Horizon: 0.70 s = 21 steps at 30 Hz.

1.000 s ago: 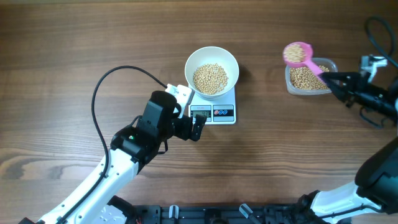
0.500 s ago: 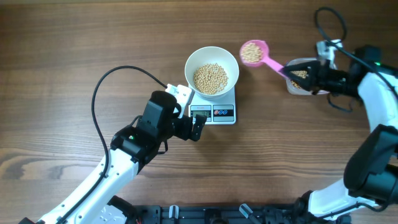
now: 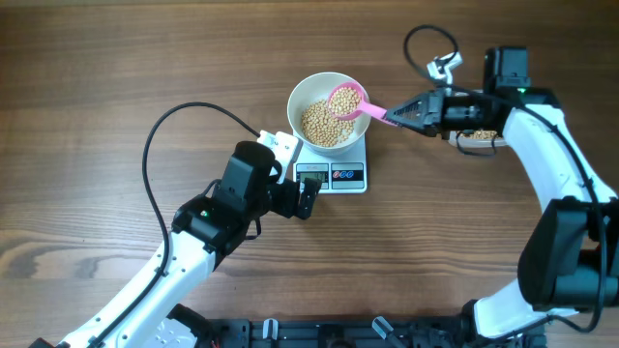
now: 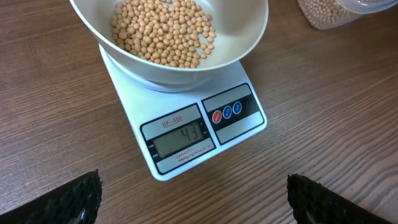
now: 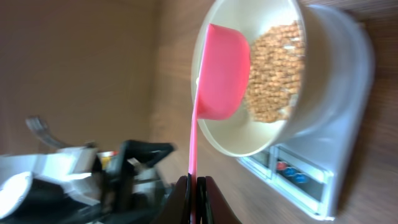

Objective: Scoop item into bowl and weigh 150g on scale
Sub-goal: 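Carry the filled scoop left over the white bowl on the scale, then tilt the pink scoop with the right gripper to pour soybeans into bowl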

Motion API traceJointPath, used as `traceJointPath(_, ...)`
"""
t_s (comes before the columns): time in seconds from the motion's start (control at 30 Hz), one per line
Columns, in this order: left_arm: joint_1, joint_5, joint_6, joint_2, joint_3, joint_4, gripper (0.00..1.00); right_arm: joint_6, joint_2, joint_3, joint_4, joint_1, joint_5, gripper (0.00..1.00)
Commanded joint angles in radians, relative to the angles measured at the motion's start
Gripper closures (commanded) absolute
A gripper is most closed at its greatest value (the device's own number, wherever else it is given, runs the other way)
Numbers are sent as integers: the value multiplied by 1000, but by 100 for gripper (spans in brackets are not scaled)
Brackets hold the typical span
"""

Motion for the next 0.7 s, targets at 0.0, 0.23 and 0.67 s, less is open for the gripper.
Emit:
traceJointPath(0.0,-3,15,23,3,-5,2,0,-6,-89,32,15,56,233,96)
traceJointPath(0.23,-3,15,23,3,-5,2,0,-135,-174,37,87,187,467,96)
traceJointPath(0.67,-3,15,23,3,-5,2,0,-330,-239,37,136,372,857,96)
